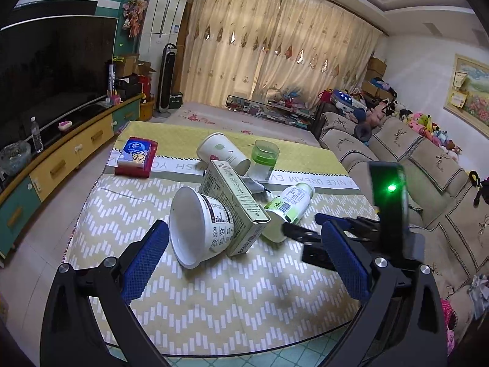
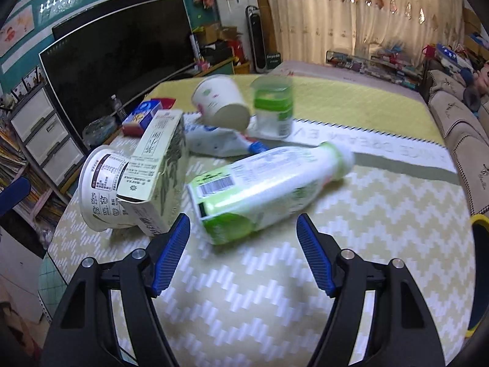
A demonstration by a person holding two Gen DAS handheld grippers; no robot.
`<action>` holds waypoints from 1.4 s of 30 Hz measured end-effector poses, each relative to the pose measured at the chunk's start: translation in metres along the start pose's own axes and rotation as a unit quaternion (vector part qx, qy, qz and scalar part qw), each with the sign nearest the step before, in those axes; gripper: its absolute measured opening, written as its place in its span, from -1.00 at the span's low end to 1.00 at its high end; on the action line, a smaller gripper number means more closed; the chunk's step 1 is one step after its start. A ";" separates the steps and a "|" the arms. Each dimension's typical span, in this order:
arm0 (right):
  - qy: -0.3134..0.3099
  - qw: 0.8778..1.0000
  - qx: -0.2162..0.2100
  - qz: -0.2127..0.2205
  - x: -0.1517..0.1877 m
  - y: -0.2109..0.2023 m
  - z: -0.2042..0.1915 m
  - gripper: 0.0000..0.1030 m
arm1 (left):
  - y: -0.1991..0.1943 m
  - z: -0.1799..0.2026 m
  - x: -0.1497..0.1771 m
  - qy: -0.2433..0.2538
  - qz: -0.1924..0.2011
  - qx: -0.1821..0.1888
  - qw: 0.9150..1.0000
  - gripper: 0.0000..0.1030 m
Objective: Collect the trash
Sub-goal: 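Grasp the green-and-white plastic bottle by its base with the right gripper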
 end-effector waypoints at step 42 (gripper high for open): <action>0.080 0.994 0.074 0.019 0.001 0.007 0.091 0.01 | 0.045 0.036 0.010 0.025 -0.043 0.036 0.998 0.91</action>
Point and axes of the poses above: each gripper's, at about its wrist camera, not at the fingertips, and y roughly the way its jaws point, z to its right, x to its underside, the point moved 10 cm from there along y, roughly the way its jaws point, and after that the axes turned 14 degrees about -z, right-handed, at the moved point
